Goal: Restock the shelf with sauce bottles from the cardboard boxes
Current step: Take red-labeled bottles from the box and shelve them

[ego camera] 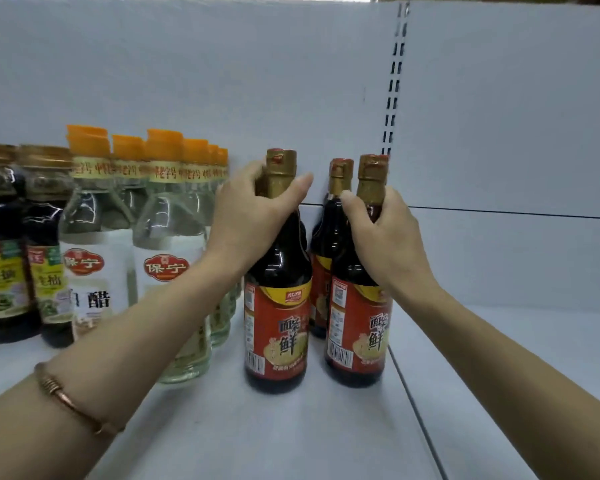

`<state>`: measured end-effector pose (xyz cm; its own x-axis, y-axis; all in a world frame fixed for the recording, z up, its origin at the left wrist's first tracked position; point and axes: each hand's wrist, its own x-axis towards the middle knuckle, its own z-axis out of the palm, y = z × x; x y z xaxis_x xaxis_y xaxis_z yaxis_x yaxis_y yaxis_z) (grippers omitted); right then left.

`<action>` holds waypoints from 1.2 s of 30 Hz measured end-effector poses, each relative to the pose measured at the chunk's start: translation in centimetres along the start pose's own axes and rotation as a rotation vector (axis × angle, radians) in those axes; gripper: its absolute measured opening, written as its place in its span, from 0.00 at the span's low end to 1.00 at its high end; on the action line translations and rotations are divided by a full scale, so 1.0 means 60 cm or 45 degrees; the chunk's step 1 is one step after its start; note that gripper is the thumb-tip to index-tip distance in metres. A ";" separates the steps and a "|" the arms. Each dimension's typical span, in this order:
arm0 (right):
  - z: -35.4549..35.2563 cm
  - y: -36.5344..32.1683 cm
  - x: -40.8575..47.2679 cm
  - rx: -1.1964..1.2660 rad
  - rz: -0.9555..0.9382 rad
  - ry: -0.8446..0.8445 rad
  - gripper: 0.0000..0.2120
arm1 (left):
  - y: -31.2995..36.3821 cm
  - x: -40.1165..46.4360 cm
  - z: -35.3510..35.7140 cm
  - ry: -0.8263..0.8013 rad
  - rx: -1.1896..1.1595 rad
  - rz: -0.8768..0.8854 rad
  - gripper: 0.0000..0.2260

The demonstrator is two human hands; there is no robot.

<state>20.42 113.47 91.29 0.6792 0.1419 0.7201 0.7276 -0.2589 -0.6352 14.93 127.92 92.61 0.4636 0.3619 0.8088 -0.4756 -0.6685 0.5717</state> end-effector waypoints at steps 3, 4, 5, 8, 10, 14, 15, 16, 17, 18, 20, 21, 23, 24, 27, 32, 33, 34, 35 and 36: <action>0.003 -0.003 -0.006 -0.058 0.034 0.028 0.17 | -0.015 -0.009 -0.008 0.033 -0.089 -0.062 0.15; 0.002 -0.003 -0.007 -0.065 0.036 0.020 0.18 | -0.018 -0.011 -0.009 0.028 -0.114 -0.063 0.15; 0.000 -0.004 -0.009 -0.065 0.044 0.000 0.18 | -0.019 -0.012 -0.008 0.022 -0.127 -0.056 0.16; -0.012 -0.006 -0.008 -0.022 0.120 -0.104 0.18 | -0.017 -0.014 -0.002 -0.001 -0.174 -0.085 0.19; -0.019 -0.010 -0.006 0.020 0.161 -0.158 0.16 | -0.019 -0.013 0.003 -0.032 -0.148 -0.093 0.18; -0.012 -0.011 -0.012 0.061 0.111 -0.131 0.16 | -0.024 -0.013 0.016 -0.012 -0.054 -0.055 0.16; -0.007 -0.010 -0.015 0.051 0.083 -0.118 0.16 | -0.024 -0.014 0.017 0.026 -0.032 -0.045 0.16; -0.002 -0.007 -0.017 0.037 0.054 -0.105 0.16 | -0.025 -0.015 0.018 0.059 -0.009 -0.036 0.17; 0.003 -0.004 -0.018 0.029 0.031 -0.092 0.16 | -0.027 -0.016 0.019 0.079 0.007 -0.029 0.17; 0.008 0.000 -0.018 0.028 0.019 -0.075 0.16 | -0.029 -0.015 0.021 0.087 0.014 -0.026 0.17; 0.019 0.006 -0.017 0.047 0.014 -0.031 0.16 | -0.033 -0.012 0.026 0.099 0.014 -0.027 0.18; 0.024 0.008 -0.017 0.051 0.012 -0.004 0.16 | -0.035 -0.011 0.028 0.110 0.017 -0.025 0.18; 0.035 0.013 -0.017 0.032 0.001 0.050 0.16 | -0.036 -0.009 0.033 0.130 0.026 -0.016 0.18; 0.040 0.014 -0.017 0.017 -0.006 0.073 0.16 | -0.037 -0.009 0.034 0.134 0.028 -0.012 0.19; 0.050 0.018 -0.016 -0.045 -0.013 0.117 0.16 | -0.039 -0.009 0.034 0.139 0.036 0.000 0.18; 0.053 0.019 -0.014 -0.078 -0.020 0.134 0.15 | -0.040 -0.007 0.036 0.144 0.046 0.005 0.19; 0.052 0.019 -0.014 -0.083 -0.022 0.134 0.15 | -0.041 -0.007 0.037 0.148 0.050 0.008 0.19; 0.052 0.019 -0.014 -0.088 -0.021 0.135 0.15 | -0.042 -0.006 0.037 0.150 0.054 0.011 0.19; 0.052 0.020 -0.014 -0.092 -0.019 0.136 0.15 | -0.043 -0.006 0.037 0.151 0.057 0.013 0.19; 0.052 0.020 -0.015 -0.098 -0.017 0.138 0.15 | -0.043 -0.006 0.037 0.150 0.056 0.011 0.19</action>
<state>21.01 116.02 89.02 0.6521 0.0424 0.7570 0.7242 -0.3305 -0.6053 17.66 128.08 90.51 0.3671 0.4280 0.8259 -0.4449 -0.6990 0.5600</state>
